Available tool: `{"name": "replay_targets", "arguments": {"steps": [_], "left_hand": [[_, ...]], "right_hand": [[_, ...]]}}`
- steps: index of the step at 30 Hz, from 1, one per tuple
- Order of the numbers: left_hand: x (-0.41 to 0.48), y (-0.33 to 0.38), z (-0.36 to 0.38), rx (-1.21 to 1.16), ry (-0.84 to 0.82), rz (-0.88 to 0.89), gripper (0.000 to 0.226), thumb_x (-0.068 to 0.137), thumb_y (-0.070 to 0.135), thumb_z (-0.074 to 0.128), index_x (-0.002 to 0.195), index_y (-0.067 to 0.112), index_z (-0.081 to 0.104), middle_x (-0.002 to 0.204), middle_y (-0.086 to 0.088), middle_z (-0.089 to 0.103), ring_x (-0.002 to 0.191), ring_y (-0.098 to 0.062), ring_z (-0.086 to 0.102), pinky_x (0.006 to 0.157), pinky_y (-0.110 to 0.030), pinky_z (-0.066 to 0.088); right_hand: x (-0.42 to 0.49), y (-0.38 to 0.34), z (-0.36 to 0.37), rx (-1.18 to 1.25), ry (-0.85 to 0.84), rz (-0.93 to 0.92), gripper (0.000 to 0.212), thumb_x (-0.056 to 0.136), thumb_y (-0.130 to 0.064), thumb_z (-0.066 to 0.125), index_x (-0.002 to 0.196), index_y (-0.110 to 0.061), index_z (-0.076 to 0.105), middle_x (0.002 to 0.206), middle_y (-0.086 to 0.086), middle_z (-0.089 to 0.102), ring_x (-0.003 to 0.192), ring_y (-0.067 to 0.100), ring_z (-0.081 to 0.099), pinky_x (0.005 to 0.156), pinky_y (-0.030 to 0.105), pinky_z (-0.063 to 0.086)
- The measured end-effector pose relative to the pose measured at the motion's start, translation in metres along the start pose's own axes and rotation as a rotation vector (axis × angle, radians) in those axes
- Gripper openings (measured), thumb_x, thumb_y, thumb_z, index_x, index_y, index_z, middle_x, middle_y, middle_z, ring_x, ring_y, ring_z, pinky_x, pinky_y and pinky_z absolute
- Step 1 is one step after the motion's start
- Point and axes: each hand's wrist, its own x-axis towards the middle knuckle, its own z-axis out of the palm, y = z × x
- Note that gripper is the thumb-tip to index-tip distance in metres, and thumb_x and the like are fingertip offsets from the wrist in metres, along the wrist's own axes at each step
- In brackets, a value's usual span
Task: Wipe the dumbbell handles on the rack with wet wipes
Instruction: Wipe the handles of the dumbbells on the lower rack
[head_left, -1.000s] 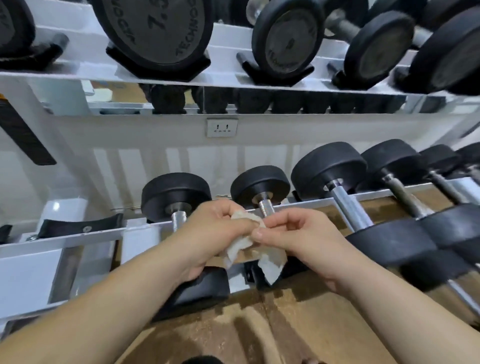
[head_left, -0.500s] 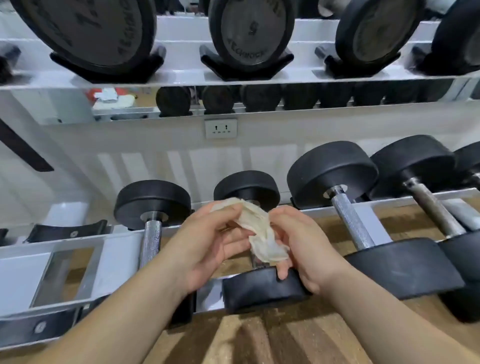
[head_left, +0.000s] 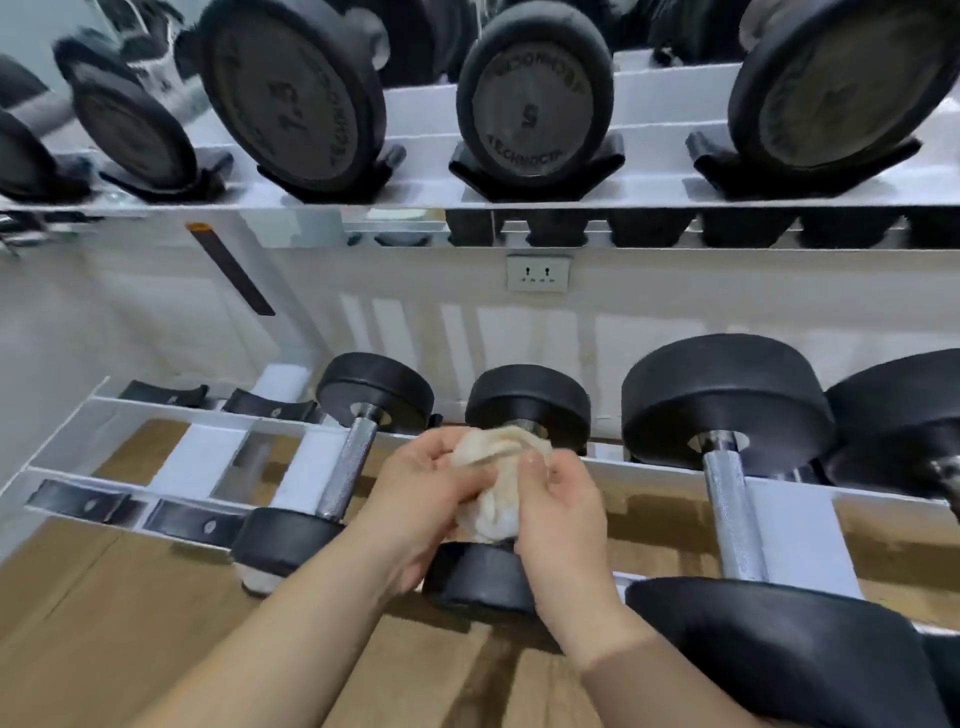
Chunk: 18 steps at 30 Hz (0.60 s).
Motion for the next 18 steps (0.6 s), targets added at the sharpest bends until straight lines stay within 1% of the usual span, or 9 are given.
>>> {"name": "replay_targets", "arguments": {"steps": [4, 6, 8, 10, 12, 13, 14, 16, 18], "left_hand": [[-0.013, 0.013, 0.01, 0.193, 0.084, -0.04, 0.025, 0.084, -0.012, 0.066, 0.099, 0.006, 0.073, 0.092, -0.016, 0.078, 0.078, -0.025, 0.075, 0.064, -0.033, 0.059], [-0.017, 0.02, 0.011, 0.227, 0.16, -0.006, 0.019, 0.087, -0.008, 0.063, 0.085, 0.01, 0.069, 0.076, -0.009, 0.073, 0.061, -0.017, 0.067, 0.055, -0.027, 0.053], [-0.02, 0.022, 0.011, 0.217, 0.216, 0.055, 0.02, 0.094, -0.003, 0.059, 0.084, 0.014, 0.062, 0.065, -0.006, 0.066, 0.053, -0.015, 0.061, 0.052, -0.028, 0.05], [-0.02, 0.027, 0.015, 0.23, 0.212, 0.089, 0.018, 0.097, -0.002, 0.052, 0.09, 0.013, 0.06, 0.063, -0.008, 0.063, 0.053, -0.018, 0.061, 0.053, -0.031, 0.053], [-0.019, 0.033, 0.02, 0.167, 0.192, 0.097, 0.021, 0.095, -0.006, 0.045, 0.094, 0.012, 0.057, 0.063, -0.009, 0.061, 0.051, -0.023, 0.059, 0.052, -0.034, 0.054], [-0.018, 0.036, 0.024, 0.069, 0.17, 0.092, 0.022, 0.093, -0.008, 0.044, 0.095, 0.01, 0.057, 0.066, -0.011, 0.062, 0.052, -0.024, 0.058, 0.052, -0.036, 0.055], [-0.017, 0.038, 0.026, -0.03, 0.128, 0.076, 0.021, 0.091, -0.006, 0.045, 0.098, 0.009, 0.058, 0.073, -0.013, 0.064, 0.054, -0.026, 0.059, 0.053, -0.037, 0.056], [-0.01, 0.044, 0.029, -0.158, -0.009, 0.046, 0.019, 0.087, 0.009, 0.054, 0.103, 0.007, 0.063, 0.086, -0.016, 0.065, 0.06, -0.028, 0.061, 0.056, -0.038, 0.056], [-0.006, 0.046, 0.029, -0.156, -0.112, 0.034, 0.033, 0.08, 0.025, 0.065, 0.107, 0.008, 0.072, 0.094, -0.017, 0.065, 0.067, -0.027, 0.063, 0.058, -0.036, 0.056]], "right_hand": [[0.001, -0.006, -0.006, -0.012, -0.003, 0.015, 0.023, 0.11, -0.032, 0.04, 0.095, -0.021, 0.054, 0.09, 0.004, 0.062, 0.085, 0.019, 0.06, 0.069, 0.034, 0.049], [0.002, -0.007, -0.007, 0.029, -0.03, 0.027, 0.025, 0.111, -0.031, 0.037, 0.096, -0.02, 0.054, 0.094, 0.01, 0.062, 0.088, 0.025, 0.061, 0.073, 0.039, 0.05], [0.004, -0.007, -0.009, 0.062, -0.066, 0.061, 0.024, 0.111, -0.032, 0.036, 0.1, -0.022, 0.056, 0.1, 0.013, 0.063, 0.089, 0.031, 0.063, 0.07, 0.042, 0.052], [0.008, -0.013, -0.014, 0.079, -0.084, 0.082, 0.022, 0.111, -0.028, 0.038, 0.104, -0.026, 0.059, 0.102, 0.009, 0.065, 0.09, 0.03, 0.066, 0.063, 0.037, 0.055], [0.016, -0.029, -0.024, 0.093, -0.114, 0.071, 0.025, 0.106, -0.018, 0.043, 0.101, -0.026, 0.067, 0.1, 0.008, 0.07, 0.093, 0.029, 0.069, 0.069, 0.038, 0.061], [0.022, -0.04, -0.03, 0.075, -0.16, 0.06, 0.027, 0.102, -0.013, 0.046, 0.099, -0.025, 0.07, 0.099, 0.007, 0.073, 0.093, 0.029, 0.07, 0.074, 0.04, 0.063], [0.026, -0.05, -0.035, 0.042, -0.209, 0.061, 0.027, 0.1, -0.01, 0.048, 0.098, -0.022, 0.072, 0.096, 0.007, 0.075, 0.091, 0.029, 0.071, 0.072, 0.037, 0.063], [0.041, -0.07, -0.047, -0.014, -0.303, 0.065, 0.022, 0.1, -0.008, 0.05, 0.097, -0.015, 0.071, 0.082, 0.01, 0.072, 0.076, 0.027, 0.068, 0.054, 0.025, 0.055], [0.057, -0.081, -0.053, -0.031, -0.371, 0.08, 0.018, 0.1, -0.009, 0.054, 0.096, -0.014, 0.071, 0.075, 0.009, 0.069, 0.064, 0.021, 0.065, 0.046, 0.02, 0.049]]}}
